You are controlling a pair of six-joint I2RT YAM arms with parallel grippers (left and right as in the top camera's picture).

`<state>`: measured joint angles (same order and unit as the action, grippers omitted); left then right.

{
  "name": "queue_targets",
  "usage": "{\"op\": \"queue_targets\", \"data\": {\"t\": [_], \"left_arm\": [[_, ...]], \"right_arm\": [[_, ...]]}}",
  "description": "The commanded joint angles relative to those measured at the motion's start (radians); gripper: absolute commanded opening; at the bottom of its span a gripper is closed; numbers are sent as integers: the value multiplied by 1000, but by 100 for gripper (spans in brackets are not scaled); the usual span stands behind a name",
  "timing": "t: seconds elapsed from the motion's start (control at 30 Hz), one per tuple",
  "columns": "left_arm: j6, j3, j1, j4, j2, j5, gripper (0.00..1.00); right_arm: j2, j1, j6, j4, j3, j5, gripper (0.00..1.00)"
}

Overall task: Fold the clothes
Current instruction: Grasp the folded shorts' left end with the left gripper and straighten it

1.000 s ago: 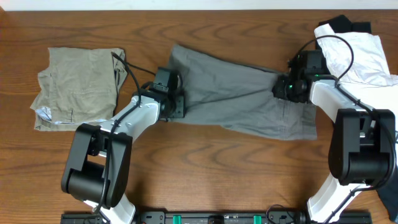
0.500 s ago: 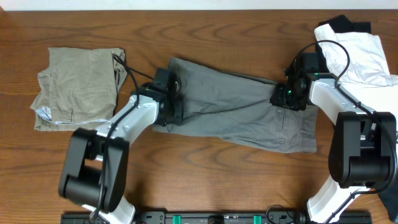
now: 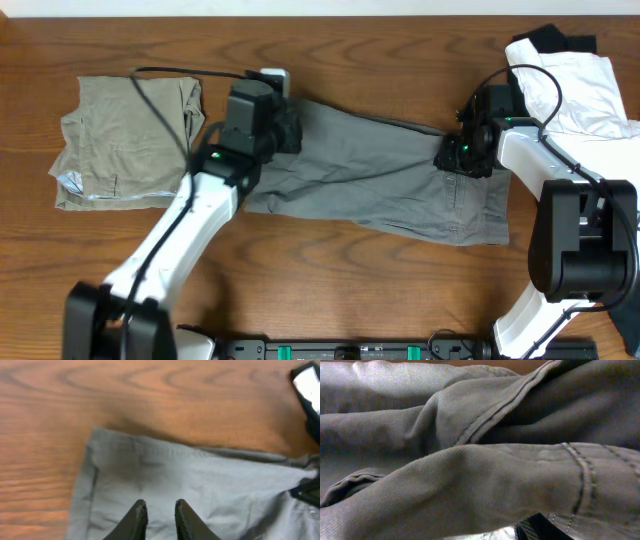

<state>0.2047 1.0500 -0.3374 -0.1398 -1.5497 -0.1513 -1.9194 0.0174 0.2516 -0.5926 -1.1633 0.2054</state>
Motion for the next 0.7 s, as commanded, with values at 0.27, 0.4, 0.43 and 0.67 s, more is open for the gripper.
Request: {"op": "queue_targets", "data": {"t": [0.27, 0.4, 0.43, 0.67], "left_arm": [[-29, 2, 3, 267, -303, 77, 10], [-29, 2, 3, 412, -391, 194, 10], [-28, 2, 5, 447, -429, 193, 10], [-29, 8, 47, 505, -555, 198, 10]], "right_arm": [[-67, 10, -6, -53, 60, -26, 43], [-67, 10, -6, -47, 60, -25, 43], [-67, 10, -6, -49, 60, -25, 42], [-67, 10, -6, -75, 60, -18, 43]]}}
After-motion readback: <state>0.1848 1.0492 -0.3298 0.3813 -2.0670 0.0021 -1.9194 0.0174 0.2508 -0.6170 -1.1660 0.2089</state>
